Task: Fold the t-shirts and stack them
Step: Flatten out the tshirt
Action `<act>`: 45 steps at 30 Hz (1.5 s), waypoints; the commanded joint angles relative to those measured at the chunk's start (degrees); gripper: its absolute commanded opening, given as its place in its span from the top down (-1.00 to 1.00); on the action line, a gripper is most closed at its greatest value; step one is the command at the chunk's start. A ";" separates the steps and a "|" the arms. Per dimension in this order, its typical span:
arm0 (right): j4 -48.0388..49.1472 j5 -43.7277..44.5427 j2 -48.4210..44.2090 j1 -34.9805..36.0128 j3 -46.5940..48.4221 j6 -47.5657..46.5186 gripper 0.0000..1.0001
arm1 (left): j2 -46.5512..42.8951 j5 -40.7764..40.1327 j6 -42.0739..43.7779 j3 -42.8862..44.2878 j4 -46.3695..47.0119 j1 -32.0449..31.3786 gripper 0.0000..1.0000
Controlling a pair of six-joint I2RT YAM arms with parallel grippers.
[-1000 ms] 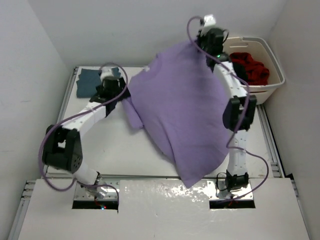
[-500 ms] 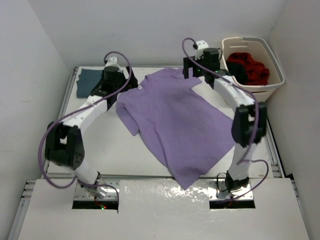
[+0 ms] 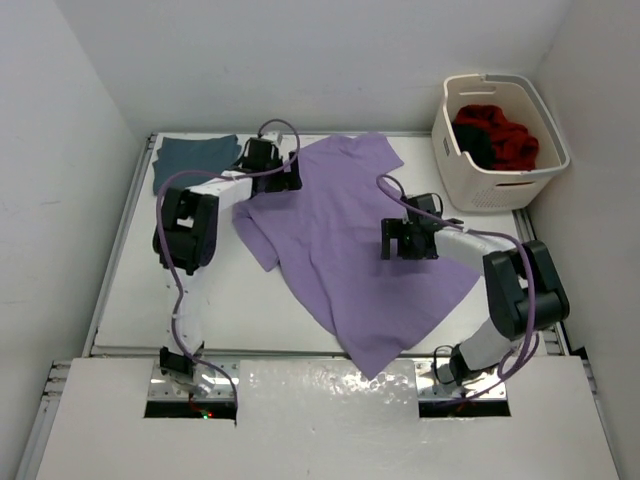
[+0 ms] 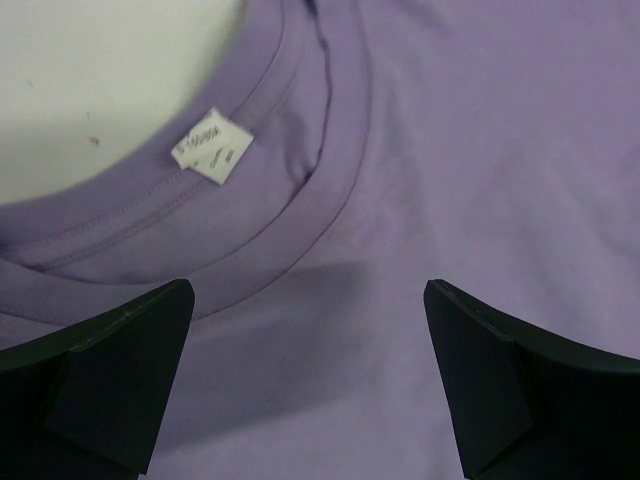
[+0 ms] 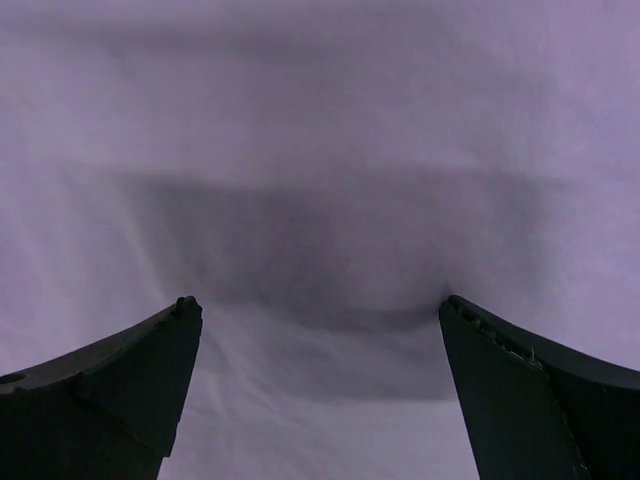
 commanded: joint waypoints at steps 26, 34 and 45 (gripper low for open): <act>-18.30 -4.06 52.61 -6.21 76.16 -20.72 -0.98 | -25.83 -15.54 -21.35 -40.13 0.60 -5.85 -0.99; -11.10 -9.25 32.60 -4.02 60.83 -20.55 -0.98 | -27.32 -21.95 -17.76 -28.79 0.15 -5.67 -1.00; 8.49 -6.35 2.79 19.96 12.49 -11.68 -0.98 | -16.87 -15.82 -10.72 -17.89 8.32 -2.77 -0.99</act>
